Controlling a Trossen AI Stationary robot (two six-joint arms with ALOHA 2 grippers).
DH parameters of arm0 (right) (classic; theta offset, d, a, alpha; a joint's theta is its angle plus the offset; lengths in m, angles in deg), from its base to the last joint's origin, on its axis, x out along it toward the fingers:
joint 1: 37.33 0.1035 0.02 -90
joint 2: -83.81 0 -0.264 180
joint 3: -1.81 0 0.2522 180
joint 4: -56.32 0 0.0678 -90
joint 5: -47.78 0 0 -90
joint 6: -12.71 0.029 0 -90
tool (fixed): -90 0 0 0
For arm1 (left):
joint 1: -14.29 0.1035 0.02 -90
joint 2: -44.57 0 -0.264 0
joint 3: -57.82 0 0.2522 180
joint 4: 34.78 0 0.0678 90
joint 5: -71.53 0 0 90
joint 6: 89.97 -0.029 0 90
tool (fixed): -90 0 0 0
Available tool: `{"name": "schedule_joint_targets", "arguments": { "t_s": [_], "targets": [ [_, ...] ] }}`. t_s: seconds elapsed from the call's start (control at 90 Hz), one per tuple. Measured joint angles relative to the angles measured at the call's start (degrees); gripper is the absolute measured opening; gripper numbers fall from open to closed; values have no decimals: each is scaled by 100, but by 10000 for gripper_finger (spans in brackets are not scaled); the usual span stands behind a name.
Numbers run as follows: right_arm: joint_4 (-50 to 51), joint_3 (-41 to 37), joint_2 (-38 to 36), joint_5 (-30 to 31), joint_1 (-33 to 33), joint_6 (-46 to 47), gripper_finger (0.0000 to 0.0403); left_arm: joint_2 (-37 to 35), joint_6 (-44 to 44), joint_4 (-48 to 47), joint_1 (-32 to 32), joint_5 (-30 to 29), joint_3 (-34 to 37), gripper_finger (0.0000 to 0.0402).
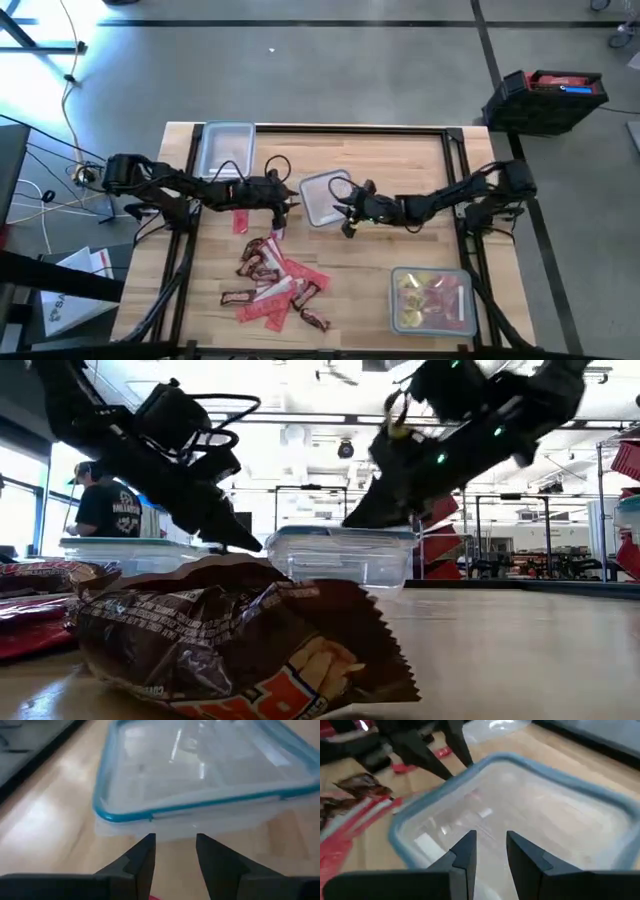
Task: Sort candy
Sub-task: Open the transparent bin
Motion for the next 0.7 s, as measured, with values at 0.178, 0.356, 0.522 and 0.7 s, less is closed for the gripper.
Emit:
{"name": "schedule_joint_targets", "arguments": {
  "t_s": [0.178, 0.356, 0.522, 0.7],
  "targets": [
    [-147, 366, 583, -38, -202, -154, 75, 33, 14, -196, 3, -301, -1, 126],
    [-61, 360, 619, -288, -249, -600, 75, 55, 10, -691, 0, -433, -1, 126],
    [103, 340, 491, -903, -258, -1168, 75, 55, 51, -693, 0, -512, -1, 126],
    [256, 320, 365, -1688, -280, -1411, 75, 55, 161, -447, -16, -233, 1, 126]
  ]
}}
